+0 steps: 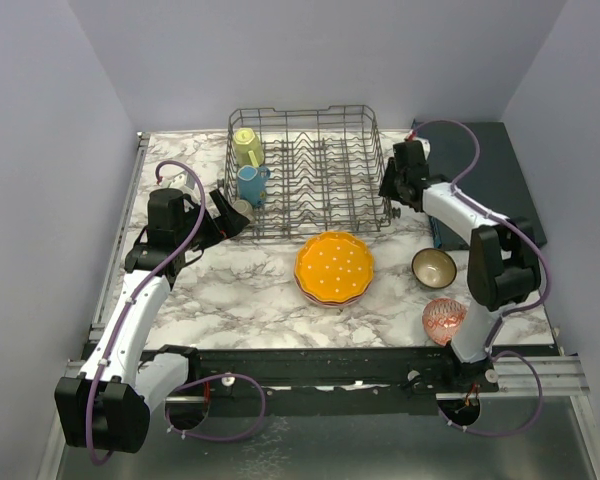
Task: Load the mixed dishes into the dish rack
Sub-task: Move the dish rack to the center of the board.
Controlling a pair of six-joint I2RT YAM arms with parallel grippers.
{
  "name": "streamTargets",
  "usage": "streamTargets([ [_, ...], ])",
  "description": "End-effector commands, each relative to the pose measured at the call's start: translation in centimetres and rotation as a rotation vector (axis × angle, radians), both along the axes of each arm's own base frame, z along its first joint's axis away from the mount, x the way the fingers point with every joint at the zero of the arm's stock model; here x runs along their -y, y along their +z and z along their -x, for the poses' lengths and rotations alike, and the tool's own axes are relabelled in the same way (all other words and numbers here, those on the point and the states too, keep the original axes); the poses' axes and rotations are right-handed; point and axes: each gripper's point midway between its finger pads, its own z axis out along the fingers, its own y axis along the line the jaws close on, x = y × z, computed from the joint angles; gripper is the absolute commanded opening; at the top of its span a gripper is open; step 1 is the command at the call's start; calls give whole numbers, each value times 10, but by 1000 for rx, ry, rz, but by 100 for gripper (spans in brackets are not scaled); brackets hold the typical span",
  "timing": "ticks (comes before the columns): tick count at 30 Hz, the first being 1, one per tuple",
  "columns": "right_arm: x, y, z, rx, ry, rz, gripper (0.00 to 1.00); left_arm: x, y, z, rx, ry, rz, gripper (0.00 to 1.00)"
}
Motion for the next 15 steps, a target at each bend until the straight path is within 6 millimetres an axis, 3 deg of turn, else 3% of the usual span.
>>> streamTargets([
  [1, 23, 29, 15, 27, -52, 22, 53, 2, 1, -1, 14, -11, 3, 99],
  [9, 32, 62, 43, 72, -51, 23, 60, 3, 3, 0, 19, -17, 8, 99],
  [15, 30, 66, 74, 45, -26, -15, 63, -1, 2, -4, 6, 29, 16, 99],
])
